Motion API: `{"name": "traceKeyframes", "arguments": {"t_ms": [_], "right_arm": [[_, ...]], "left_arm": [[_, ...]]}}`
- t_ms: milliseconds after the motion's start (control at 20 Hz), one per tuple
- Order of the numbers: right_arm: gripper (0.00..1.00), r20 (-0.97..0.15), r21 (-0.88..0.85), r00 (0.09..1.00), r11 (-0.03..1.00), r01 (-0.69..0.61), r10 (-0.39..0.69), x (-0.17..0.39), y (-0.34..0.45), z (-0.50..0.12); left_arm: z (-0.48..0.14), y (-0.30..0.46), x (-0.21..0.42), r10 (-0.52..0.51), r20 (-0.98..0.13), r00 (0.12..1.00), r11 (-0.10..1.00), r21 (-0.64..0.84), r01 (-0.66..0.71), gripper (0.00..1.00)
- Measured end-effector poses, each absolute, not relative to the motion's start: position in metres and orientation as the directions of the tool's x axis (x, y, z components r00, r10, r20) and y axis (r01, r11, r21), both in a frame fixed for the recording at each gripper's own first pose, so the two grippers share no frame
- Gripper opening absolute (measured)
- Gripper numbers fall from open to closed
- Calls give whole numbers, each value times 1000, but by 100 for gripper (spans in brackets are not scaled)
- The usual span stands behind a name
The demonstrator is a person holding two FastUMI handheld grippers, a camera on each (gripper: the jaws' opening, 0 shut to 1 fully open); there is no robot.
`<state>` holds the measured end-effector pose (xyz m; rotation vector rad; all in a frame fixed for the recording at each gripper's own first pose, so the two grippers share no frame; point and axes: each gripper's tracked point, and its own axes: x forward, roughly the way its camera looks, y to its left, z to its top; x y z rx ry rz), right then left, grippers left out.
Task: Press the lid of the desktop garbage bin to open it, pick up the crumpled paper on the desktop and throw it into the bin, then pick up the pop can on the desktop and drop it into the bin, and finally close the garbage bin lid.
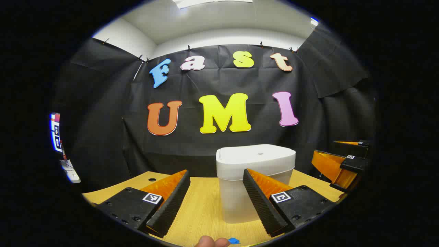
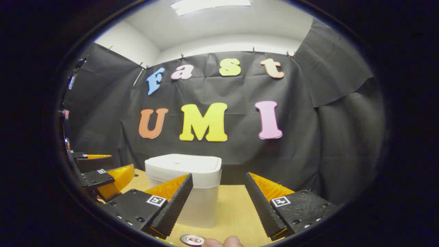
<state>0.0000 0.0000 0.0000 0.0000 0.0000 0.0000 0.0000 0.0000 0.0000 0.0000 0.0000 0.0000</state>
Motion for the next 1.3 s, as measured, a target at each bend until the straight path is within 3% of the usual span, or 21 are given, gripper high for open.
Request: {"name": "traceKeyframes", "arguments": {"t_ms": [400,1300], "right_arm": [[96,15,-5,1000,1000,10,-10,-33,3,18],[96,-20,-8,1000,1000,5,-5,-24,0,8]], "left_arm": [[4,4,-23,11,8,1000,1000,-15,-10,99],[9,-8,-19,-21,23,1000,1000,-7,21,99]]}}
